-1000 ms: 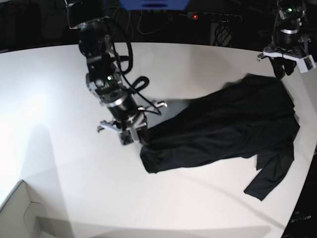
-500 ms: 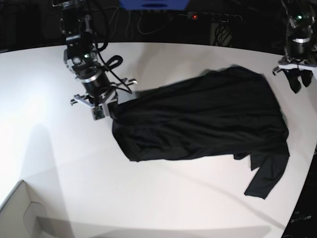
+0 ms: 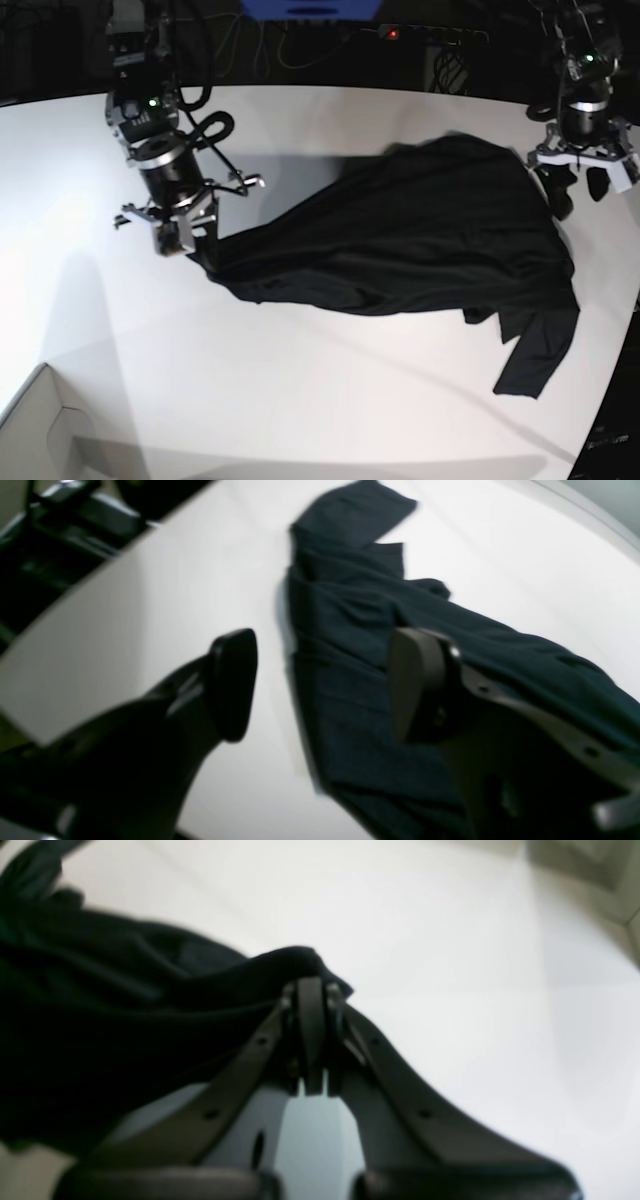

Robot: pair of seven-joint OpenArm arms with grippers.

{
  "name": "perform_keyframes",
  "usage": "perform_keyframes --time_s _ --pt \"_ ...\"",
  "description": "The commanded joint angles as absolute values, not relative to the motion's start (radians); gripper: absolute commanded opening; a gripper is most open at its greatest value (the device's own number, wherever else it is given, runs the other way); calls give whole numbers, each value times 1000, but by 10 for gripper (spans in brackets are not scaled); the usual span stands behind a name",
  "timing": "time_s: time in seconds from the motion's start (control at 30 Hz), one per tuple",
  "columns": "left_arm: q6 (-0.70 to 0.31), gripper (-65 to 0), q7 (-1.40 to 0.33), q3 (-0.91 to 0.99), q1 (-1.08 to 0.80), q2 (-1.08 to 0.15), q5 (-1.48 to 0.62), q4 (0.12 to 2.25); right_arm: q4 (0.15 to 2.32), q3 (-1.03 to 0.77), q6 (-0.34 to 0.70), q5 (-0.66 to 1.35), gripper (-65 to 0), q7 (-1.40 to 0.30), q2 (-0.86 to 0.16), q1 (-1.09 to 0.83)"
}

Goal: Layout the t-shirt on the table in an organized manner, then fold the t-shirt properly
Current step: 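Grasp the shirt edge with the right gripper and drag it outward, then grasp another shirt edge with the left gripper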

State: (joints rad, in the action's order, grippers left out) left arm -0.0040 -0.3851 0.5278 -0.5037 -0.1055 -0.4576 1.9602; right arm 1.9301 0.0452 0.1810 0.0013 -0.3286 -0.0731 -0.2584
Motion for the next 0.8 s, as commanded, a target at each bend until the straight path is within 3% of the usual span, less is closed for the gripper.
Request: perform_keyframes --time_s 0.0,0.13,0.47,0.77 --pt "-5 -251 -367 518 -507 -116 -458 1954 1945 13 177 5 -650 -305 -56 -259" --pt "-5 -251 -366 467 -466 -116 -456 1851 1929 -91 179 5 -650 -305 5 -282" --pt "-1 -251 -366 404 -320 -116 -455 1678 1870 -99 179 7 -650 -306 2 -294" --pt "5 -251 -361 334 -288 -116 -455 1669 1822 -99 179 7 -650 -306 1 -269"
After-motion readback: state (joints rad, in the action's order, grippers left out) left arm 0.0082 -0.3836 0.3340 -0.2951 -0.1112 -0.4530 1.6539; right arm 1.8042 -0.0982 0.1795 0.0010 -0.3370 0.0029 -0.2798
